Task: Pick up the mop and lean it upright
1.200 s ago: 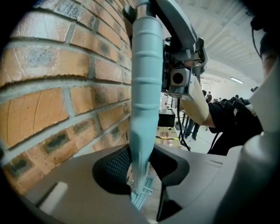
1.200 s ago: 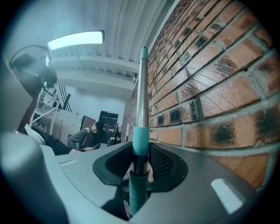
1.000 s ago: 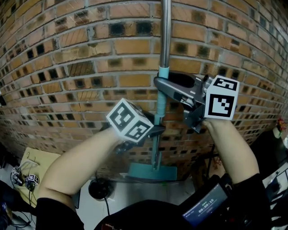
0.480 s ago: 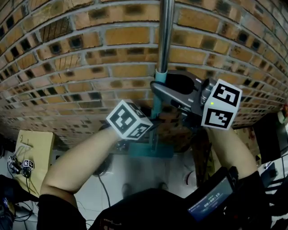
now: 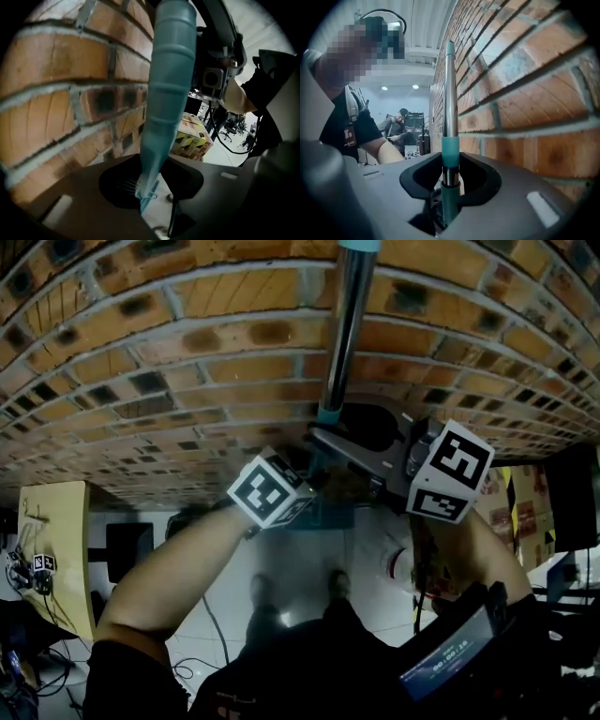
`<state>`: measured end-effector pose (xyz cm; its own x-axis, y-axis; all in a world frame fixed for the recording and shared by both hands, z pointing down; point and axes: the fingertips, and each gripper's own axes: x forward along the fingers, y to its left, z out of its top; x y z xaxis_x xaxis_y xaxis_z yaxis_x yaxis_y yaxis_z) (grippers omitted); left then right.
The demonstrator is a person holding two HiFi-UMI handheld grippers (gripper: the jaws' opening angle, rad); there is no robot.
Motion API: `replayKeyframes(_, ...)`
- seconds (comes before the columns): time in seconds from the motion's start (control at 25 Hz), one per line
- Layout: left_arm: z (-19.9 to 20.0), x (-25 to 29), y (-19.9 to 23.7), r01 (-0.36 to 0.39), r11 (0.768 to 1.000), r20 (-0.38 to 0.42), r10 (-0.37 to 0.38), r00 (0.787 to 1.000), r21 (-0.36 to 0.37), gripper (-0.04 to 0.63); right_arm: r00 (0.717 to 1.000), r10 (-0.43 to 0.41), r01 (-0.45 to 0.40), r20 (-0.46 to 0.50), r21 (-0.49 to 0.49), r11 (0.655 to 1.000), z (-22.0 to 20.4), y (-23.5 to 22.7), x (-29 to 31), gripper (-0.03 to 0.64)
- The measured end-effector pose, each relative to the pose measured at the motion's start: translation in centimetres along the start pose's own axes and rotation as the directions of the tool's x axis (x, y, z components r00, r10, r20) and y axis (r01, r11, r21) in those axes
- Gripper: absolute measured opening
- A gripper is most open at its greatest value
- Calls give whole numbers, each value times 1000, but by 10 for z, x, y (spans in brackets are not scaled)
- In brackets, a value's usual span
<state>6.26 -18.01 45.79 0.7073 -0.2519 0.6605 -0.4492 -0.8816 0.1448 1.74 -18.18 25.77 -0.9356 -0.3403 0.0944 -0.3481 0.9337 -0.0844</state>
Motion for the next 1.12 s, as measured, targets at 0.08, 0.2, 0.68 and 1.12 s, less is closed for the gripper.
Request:
replayKeyframes(0.08, -22, 21, 7, -19, 1000, -19, 19, 1000, 6, 135, 1000, -9, 9, -16, 14, 1000, -31, -6, 2, 127)
replayKeyframes(0.2, -56, 51, 16, -34, 999, -45, 34, 998, -8, 137, 999, -15, 16, -46, 34, 999, -77, -13, 5, 127)
replayKeyframes(0.68, -187, 153, 35, -72, 996, -106, 66, 992, -59, 137, 989, 13, 5, -149, 118, 993, -245, -24, 23, 128)
replayKeyframes(1.12, -281, 228, 48, -95, 992, -138, 82, 987, -88, 137, 975, 0, 35, -221, 153, 988, -357, -26, 38, 129)
